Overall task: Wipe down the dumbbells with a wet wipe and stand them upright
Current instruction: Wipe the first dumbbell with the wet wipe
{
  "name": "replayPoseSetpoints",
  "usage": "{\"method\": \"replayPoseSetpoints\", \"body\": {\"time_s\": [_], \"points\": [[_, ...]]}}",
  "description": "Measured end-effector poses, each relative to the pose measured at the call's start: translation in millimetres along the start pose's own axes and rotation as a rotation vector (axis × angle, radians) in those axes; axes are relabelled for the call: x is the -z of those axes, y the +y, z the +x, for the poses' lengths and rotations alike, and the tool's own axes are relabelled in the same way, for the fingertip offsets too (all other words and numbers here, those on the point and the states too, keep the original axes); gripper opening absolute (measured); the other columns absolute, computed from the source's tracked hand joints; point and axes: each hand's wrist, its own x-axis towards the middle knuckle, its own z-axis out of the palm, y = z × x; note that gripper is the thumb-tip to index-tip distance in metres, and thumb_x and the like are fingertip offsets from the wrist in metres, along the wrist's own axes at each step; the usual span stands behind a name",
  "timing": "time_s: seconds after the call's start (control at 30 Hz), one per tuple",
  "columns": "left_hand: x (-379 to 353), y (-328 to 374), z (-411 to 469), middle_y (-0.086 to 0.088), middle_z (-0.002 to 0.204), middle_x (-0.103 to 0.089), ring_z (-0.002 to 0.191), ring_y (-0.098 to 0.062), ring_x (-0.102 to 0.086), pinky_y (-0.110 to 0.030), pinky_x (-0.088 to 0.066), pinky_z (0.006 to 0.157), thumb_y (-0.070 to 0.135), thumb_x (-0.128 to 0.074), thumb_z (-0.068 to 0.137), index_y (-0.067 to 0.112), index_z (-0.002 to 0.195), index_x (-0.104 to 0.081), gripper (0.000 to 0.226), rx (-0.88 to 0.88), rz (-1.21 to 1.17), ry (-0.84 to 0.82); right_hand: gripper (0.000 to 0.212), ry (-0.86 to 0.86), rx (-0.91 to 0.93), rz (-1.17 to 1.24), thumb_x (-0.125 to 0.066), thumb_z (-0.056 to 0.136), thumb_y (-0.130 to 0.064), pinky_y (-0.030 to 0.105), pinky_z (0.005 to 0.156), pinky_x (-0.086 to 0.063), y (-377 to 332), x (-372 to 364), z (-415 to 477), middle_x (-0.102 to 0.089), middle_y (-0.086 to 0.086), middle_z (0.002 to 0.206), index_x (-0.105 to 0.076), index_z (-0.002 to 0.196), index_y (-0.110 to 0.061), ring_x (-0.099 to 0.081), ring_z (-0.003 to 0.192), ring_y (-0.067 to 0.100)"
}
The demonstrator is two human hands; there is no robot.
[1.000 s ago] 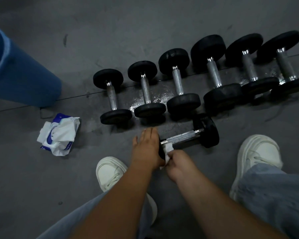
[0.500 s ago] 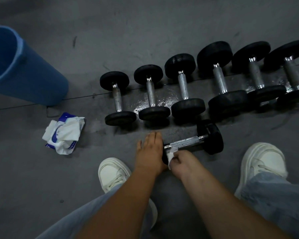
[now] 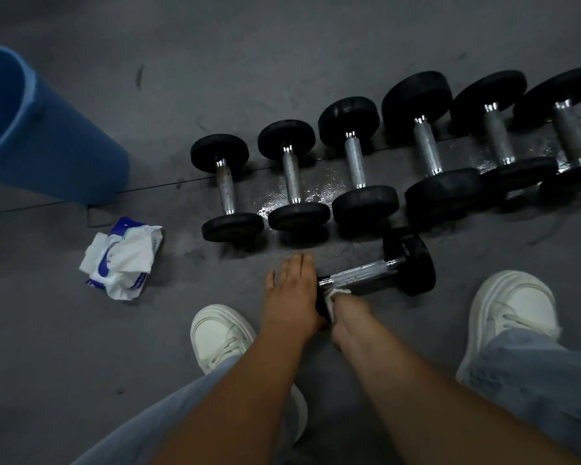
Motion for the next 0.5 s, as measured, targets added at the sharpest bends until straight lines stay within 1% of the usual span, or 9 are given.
{"method": "replayPoseSetpoints", "body": {"time_s": [0.03, 0.07, 0.13, 0.17, 0.23, 0.3, 0.37, 0.43, 0.5], "points": [[0, -1, 1, -0.003, 0.162, -0.012, 0.15, -0.018, -0.013, -0.043, -0.011, 0.12, 0.045, -0.072, 0.077, 0.017, 0.155, -0.008, 0.105, -0.002, 0.004, 0.001, 0.033, -0.019, -0.034, 0.104, -0.046, 0.098, -0.012, 0.031, 0.083, -0.051, -3, 0, -8, -0.058, 0.016, 0.128, -0.054, 0.128, -0.002, -0.06, 0.109, 0.023], [0, -1, 2, -0.004, 0.162, -0.012, 0.15, -0.018, -0.013, -0.043, -0.011, 0.12, 0.043, -0.072, 0.077, 0.017, 0.155, -0.008, 0.105, -0.004, 0.007, -0.002, 0.026, -0.066, -0.003, 0.058, -0.046, 0.098, -0.011, 0.03, 0.072, -0.052, -2, 1, -15, -0.062, 0.019, 0.116, -0.058, 0.119, -0.002, -0.063, 0.097, 0.025], [0, -3, 5, -0.004, 0.162, -0.013, 0.15, -0.019, -0.014, -0.043, -0.012, 0.12, 0.041, -0.074, 0.075, 0.017, 0.155, -0.008, 0.106, -0.006, 0.014, -0.012, 0.012, -0.129, -0.032, 0.024, -0.047, 0.096, -0.007, 0.018, 0.048, -0.048, -1, 6, -19, -0.061, 0.015, 0.088, -0.059, 0.094, -0.009, -0.065, 0.065, 0.018], [1, -2, 4, -0.004, 0.162, -0.014, 0.15, -0.019, -0.015, -0.043, -0.012, 0.12, 0.044, -0.075, 0.074, 0.017, 0.155, -0.008, 0.108, -0.003, 0.013, -0.011, 0.011, -0.128, -0.02, 0.025, -0.051, 0.094, -0.005, 0.015, 0.039, -0.043, -1, 9, -21, -0.058, 0.011, 0.08, -0.056, 0.087, -0.011, -0.06, 0.051, 0.014], [2, -1, 3, -0.003, 0.162, -0.014, 0.149, -0.018, -0.014, -0.043, -0.012, 0.12, 0.051, -0.076, 0.072, 0.017, 0.155, -0.009, 0.112, 0.001, 0.006, -0.016, 0.006, -0.121, 0.0, 0.009, -0.06, 0.09, -0.005, 0.015, 0.033, -0.037, -2, 14, -20, -0.059, 0.01, 0.076, -0.059, 0.086, -0.01, -0.055, 0.043, 0.013], [2, 0, 3, -0.003, 0.161, -0.014, 0.149, -0.017, -0.014, -0.043, -0.012, 0.12, 0.054, -0.077, 0.07, 0.017, 0.155, -0.01, 0.114, -0.003, 0.005, -0.012, 0.007, -0.082, 0.032, -0.052, -0.066, 0.088, -0.011, 0.018, 0.035, -0.037, -2, 17, -20, -0.058, 0.008, 0.071, -0.061, 0.087, -0.007, -0.05, 0.047, 0.013], [1, 0, 3, -0.002, 0.161, -0.014, 0.149, -0.017, -0.015, -0.043, -0.012, 0.12, 0.052, -0.078, 0.068, 0.017, 0.154, -0.011, 0.115, 0.003, 0.001, -0.008, 0.019, -0.074, 0.079, -0.086, -0.073, 0.085, -0.022, 0.02, 0.041, -0.041, 1, 19, -20, -0.06, 0.008, 0.071, -0.062, 0.088, -0.006, -0.053, 0.051, 0.015], [0, 0, 1, -0.001, 0.161, -0.014, 0.149, -0.016, -0.014, -0.043, -0.013, 0.121, 0.048, -0.077, 0.069, 0.017, 0.154, -0.011, 0.112, 0.009, -0.001, -0.007, 0.04, -0.071, 0.1, -0.048, -0.08, 0.076, -0.032, 0.034, 0.059, -0.057, 1, 14, -23, -0.068, 0.012, 0.084, -0.064, 0.1, -0.004, -0.065, 0.067, 0.024], [-1, 1, 0, -0.002, 0.162, -0.014, 0.15, -0.017, -0.014, -0.044, -0.013, 0.121, 0.045, -0.075, 0.073, 0.018, 0.154, -0.01, 0.108, 0.007, 0.003, 0.011, 0.064, -0.04, 0.127, -0.044, -0.085, 0.063, -0.044, 0.046, 0.075, -0.059, -2, 8, -23, -0.07, 0.014, 0.096, -0.062, 0.105, -0.002, -0.069, 0.079, 0.029]]}}
